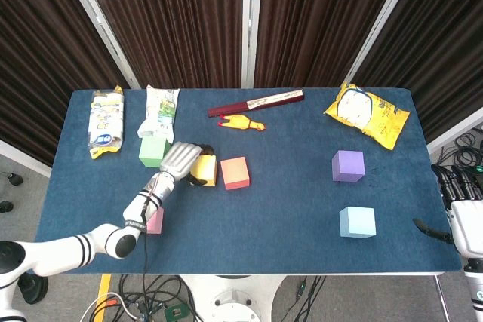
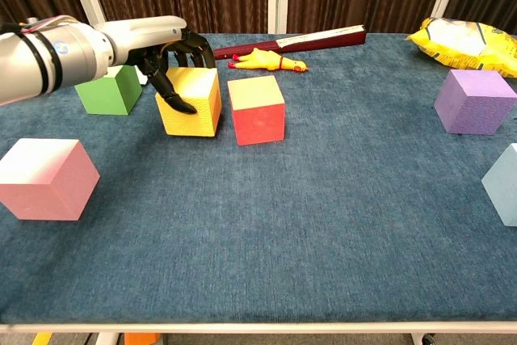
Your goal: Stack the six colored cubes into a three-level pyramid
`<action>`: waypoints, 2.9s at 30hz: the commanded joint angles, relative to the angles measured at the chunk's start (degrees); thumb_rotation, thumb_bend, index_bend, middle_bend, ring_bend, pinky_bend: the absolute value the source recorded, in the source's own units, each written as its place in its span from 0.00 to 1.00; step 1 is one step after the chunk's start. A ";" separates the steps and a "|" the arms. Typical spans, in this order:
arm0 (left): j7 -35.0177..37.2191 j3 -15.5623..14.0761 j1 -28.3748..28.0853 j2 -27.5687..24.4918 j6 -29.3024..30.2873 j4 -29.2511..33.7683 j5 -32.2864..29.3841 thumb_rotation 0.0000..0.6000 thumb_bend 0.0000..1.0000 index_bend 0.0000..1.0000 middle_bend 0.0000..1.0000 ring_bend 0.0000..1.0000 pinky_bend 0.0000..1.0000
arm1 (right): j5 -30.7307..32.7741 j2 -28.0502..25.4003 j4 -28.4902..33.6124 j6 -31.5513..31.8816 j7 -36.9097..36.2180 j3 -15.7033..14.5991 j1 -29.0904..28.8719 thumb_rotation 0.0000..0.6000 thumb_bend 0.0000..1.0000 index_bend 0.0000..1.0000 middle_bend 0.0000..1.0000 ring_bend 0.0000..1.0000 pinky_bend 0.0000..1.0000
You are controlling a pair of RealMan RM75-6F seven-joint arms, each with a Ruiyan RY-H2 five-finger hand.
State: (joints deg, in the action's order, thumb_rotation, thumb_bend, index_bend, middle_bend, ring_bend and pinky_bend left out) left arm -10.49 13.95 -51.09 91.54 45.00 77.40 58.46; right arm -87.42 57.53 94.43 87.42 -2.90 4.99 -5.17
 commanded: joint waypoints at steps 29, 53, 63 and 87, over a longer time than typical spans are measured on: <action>-5.74 0.42 -4.89 3.69 0.35 -0.02 -6.11 1.00 0.21 0.43 0.43 0.41 0.55 | 0.25 0.28 -1.67 0.63 -1.95 -0.07 1.03 1.00 0.01 0.00 0.12 0.05 0.19; -7.92 0.07 -6.21 4.95 1.55 -0.29 -8.04 1.00 0.21 0.43 0.43 0.41 0.54 | 0.21 0.12 -1.79 0.87 -2.21 -0.13 1.51 1.00 0.01 0.00 0.12 0.05 0.19; -8.72 -0.26 -6.57 5.62 1.96 -1.40 -8.01 1.00 0.21 0.43 0.43 0.41 0.54 | 0.15 0.14 -1.88 0.70 -2.30 0.00 1.39 1.00 0.01 0.00 0.12 0.05 0.19; -10.98 -0.16 -7.40 6.38 2.46 -1.81 -10.19 1.00 0.21 0.41 0.42 0.41 0.54 | 0.16 0.09 -1.80 0.88 -2.26 0.01 1.68 1.00 0.03 0.00 0.12 0.05 0.19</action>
State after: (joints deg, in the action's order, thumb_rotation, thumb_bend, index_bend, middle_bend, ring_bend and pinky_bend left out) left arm -21.43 13.80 -58.47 97.90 47.47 75.57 48.32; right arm -87.25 57.62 92.64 88.31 -5.17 5.00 -3.49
